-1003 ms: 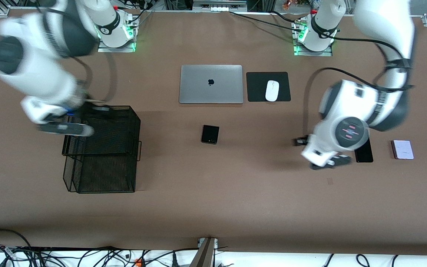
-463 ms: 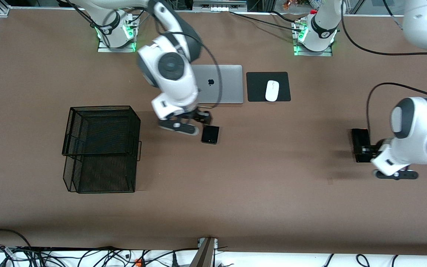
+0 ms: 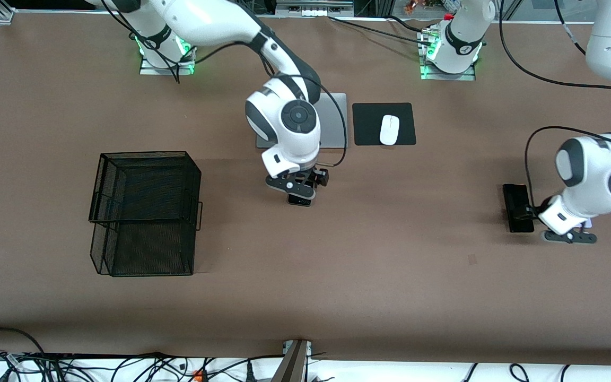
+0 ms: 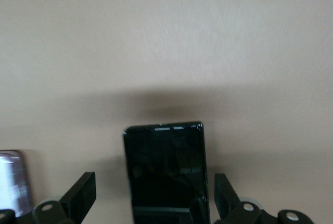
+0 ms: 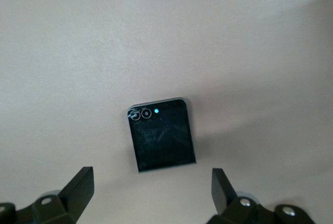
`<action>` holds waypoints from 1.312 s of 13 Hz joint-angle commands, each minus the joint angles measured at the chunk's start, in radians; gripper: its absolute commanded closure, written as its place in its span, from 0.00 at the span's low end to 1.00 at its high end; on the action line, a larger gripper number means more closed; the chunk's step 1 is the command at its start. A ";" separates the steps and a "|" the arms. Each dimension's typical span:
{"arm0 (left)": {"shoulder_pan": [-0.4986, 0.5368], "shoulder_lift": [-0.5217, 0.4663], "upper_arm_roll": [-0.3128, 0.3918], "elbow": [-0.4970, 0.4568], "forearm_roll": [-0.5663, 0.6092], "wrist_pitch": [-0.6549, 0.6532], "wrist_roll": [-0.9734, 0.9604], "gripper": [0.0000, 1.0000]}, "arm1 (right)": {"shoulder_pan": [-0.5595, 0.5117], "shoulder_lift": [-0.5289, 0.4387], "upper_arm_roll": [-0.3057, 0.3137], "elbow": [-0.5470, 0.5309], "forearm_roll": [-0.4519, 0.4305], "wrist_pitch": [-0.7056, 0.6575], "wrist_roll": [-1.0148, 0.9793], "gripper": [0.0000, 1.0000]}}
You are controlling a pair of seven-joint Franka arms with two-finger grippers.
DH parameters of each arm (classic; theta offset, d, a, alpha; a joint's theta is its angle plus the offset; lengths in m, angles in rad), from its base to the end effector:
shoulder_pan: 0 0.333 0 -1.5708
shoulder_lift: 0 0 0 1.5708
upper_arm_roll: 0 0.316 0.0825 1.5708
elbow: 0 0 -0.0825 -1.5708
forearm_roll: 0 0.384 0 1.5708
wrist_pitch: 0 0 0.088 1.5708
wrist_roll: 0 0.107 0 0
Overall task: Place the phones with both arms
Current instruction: 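Grasp the tall black phone with the left gripper and lift it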
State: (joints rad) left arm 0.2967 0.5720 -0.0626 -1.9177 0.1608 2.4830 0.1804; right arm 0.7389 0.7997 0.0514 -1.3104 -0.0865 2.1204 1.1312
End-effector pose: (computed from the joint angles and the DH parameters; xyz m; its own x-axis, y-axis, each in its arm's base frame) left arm 0.6091 0.1461 0.1919 0.9978 -0.0633 -0.0190 -0.0643 -0.9960 -0.0614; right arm 0.5334 0.5204 0.2621 0.9511 -0.3065 0.0385 -0.3070 -0.9517 0.0060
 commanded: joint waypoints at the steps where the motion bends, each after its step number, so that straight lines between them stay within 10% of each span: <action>1: 0.030 -0.029 -0.022 -0.110 0.003 0.099 0.011 0.00 | 0.013 0.056 -0.008 0.036 -0.047 0.041 0.035 0.00; 6: 0.099 0.006 -0.086 -0.107 0.002 0.102 0.013 0.00 | 0.014 0.133 -0.008 0.033 -0.117 0.118 0.027 0.00; 9: 0.098 0.003 -0.088 -0.101 0.003 0.093 0.022 0.73 | 0.014 0.153 -0.008 0.031 -0.117 0.141 0.016 0.00; 11: 0.098 -0.010 -0.091 -0.098 0.003 0.087 0.051 0.81 | 0.020 0.158 -0.008 0.031 -0.117 0.148 0.016 0.00; 12: 0.098 -0.032 -0.103 -0.083 0.003 0.042 0.054 0.82 | 0.020 0.159 -0.008 0.031 -0.119 0.148 0.012 0.11; 14: 0.096 -0.061 -0.143 0.012 0.002 -0.168 0.054 0.82 | 0.019 0.151 -0.008 0.033 -0.124 0.145 -0.013 0.74; 17: 0.084 -0.057 -0.184 0.246 -0.055 -0.511 0.050 0.82 | 0.014 0.086 -0.008 0.043 -0.113 0.072 -0.024 0.80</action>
State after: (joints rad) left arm 0.3832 0.5259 -0.2273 -1.8057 0.1486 2.1499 0.2098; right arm 0.7506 0.9369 0.0477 -1.2824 -0.1920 2.2596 1.1202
